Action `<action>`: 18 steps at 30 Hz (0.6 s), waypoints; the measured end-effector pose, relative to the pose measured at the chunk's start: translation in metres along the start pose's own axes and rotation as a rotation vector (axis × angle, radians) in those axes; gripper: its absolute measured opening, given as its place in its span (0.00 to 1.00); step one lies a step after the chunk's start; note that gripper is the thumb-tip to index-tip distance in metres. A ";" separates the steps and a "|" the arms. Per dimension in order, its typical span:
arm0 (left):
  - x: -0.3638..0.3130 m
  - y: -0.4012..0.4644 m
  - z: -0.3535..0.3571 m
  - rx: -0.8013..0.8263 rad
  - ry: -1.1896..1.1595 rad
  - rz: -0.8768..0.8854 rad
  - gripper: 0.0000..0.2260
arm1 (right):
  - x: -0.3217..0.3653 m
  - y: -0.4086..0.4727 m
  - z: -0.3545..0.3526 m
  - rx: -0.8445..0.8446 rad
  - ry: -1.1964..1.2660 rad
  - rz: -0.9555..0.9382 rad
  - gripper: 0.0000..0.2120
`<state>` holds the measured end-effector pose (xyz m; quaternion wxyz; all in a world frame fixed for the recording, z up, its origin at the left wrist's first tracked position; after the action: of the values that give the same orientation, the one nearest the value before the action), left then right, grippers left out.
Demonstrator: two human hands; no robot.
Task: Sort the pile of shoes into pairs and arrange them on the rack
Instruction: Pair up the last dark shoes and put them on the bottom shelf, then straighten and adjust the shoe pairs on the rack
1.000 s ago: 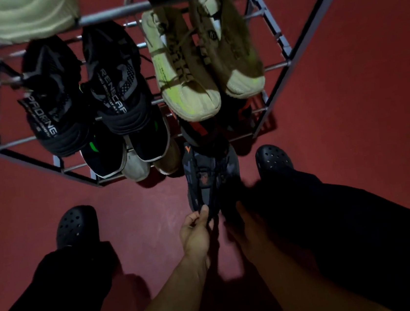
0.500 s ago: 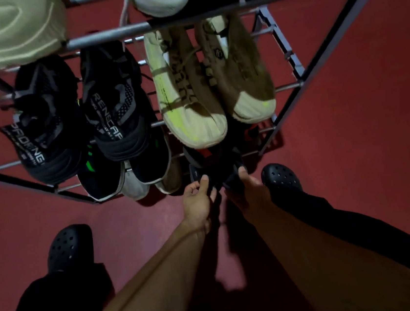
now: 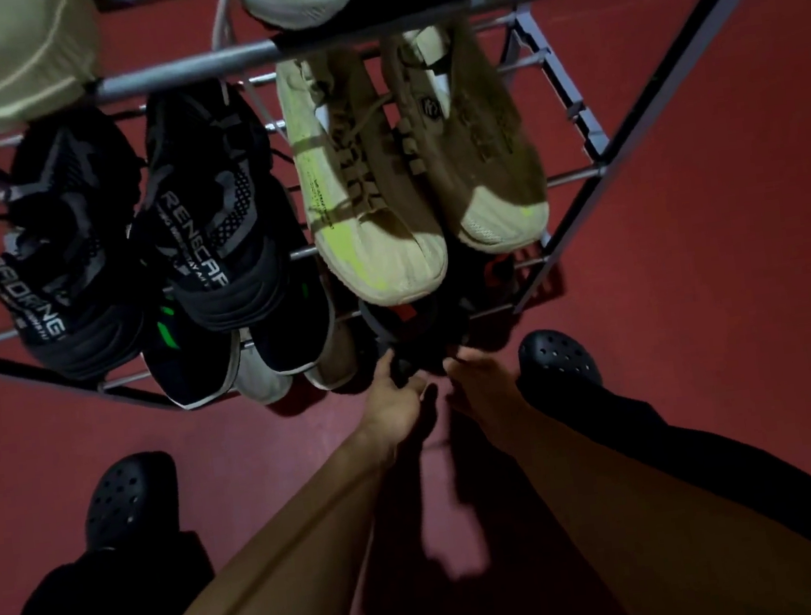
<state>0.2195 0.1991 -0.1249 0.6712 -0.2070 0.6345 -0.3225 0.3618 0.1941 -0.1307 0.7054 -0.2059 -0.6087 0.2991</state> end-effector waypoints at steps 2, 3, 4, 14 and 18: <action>0.000 -0.010 -0.004 0.010 0.120 -0.003 0.27 | 0.013 -0.006 0.004 0.002 -0.329 -0.074 0.07; -0.001 -0.019 -0.004 0.030 0.198 -0.014 0.27 | 0.017 -0.010 0.009 0.017 -0.487 -0.087 0.10; -0.003 -0.028 -0.004 0.056 0.276 -0.023 0.27 | 0.021 -0.015 0.013 0.023 -0.605 -0.083 0.12; -0.056 -0.168 -0.034 0.111 1.025 0.037 0.27 | 0.074 -0.144 0.059 0.113 -1.085 -0.046 0.27; -0.102 -0.246 -0.037 0.078 1.169 0.154 0.25 | 0.123 -0.209 0.089 0.103 -1.169 -0.093 0.28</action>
<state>0.1424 0.1013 0.1135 0.2386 0.0767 0.9000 -0.3567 0.3204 0.1165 0.1123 0.2742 0.0546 -0.8897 0.3610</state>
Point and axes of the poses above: each hand's wrist, its own y-axis towards the middle knuckle, its own z-axis out of the palm, x = y × z, the point moved 8 cm from there along y, towards the middle knuckle, and after that the axes turned 14 degrees about x, right-handed, at the moved point
